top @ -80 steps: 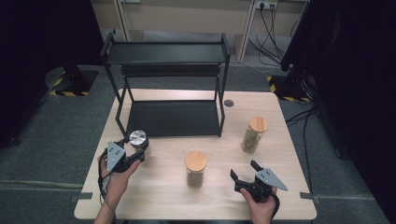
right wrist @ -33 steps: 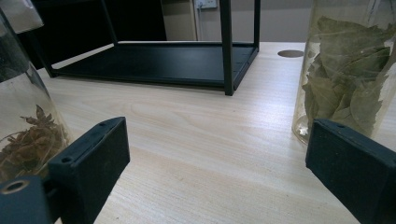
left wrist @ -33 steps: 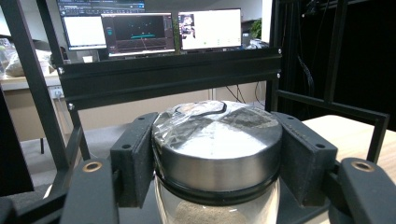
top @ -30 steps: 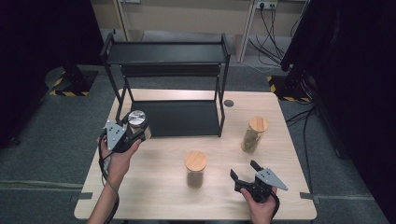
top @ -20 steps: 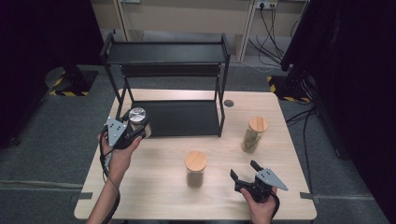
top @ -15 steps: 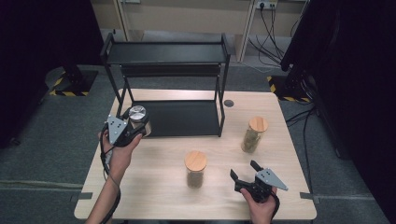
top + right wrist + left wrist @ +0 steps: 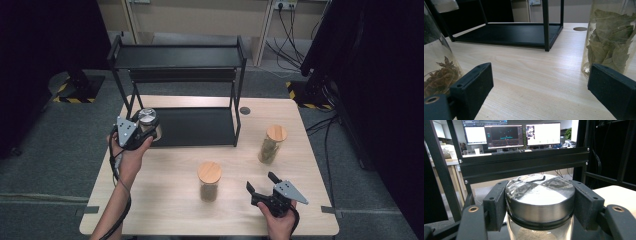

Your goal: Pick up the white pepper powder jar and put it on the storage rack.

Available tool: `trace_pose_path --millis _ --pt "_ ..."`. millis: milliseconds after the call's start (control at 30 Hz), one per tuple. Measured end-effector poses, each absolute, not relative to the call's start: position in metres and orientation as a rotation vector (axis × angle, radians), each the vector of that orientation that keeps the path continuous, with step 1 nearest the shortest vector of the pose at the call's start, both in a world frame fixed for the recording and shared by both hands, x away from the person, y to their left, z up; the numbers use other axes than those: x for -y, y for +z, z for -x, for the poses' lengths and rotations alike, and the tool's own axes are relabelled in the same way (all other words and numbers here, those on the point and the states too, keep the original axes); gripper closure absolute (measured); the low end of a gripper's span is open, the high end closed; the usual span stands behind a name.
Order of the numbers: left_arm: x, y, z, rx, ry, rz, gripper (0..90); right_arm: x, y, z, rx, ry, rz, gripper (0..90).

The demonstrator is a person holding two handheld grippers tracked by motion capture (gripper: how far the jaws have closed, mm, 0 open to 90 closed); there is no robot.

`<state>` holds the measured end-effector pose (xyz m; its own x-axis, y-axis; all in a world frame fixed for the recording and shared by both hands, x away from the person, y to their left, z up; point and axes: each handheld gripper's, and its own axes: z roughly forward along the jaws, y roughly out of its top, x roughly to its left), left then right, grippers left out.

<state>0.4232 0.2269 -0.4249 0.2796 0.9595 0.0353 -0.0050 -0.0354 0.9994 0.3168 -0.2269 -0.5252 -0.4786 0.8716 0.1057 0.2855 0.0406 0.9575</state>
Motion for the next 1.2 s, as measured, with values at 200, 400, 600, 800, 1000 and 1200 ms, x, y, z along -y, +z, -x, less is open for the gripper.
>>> trace_pose_path --millis 200,400,600,800,1000,1200 --pt "-0.226 -0.422 -0.431 -0.98 1.033 -1.362 35.1 0.227 -0.525 -0.317 -1.801 1.456 -1.164 6.7" --pt "-0.224 -0.42 -0.439 -0.987 1.033 -1.359 35.1 0.227 -0.525 -0.317 -1.804 1.456 -1.162 6.7" --pt "-0.224 -0.418 -0.445 -1.0 1.036 -1.354 35.1 0.227 -0.525 -0.316 -1.802 1.457 -1.162 6.7" --pt "-0.226 -0.417 -0.451 -1.011 1.037 -1.354 35.1 0.226 -0.525 -0.316 -1.806 1.455 -1.162 6.7" --pt "-0.23 -0.417 -0.458 -1.029 1.042 -1.35 35.1 0.226 -0.525 -0.316 -1.804 1.458 -1.161 6.7" --pt "-0.231 -0.415 -0.465 -1.036 1.051 -1.356 35.1 0.226 -0.525 -0.316 -1.804 1.46 -1.162 6.7"
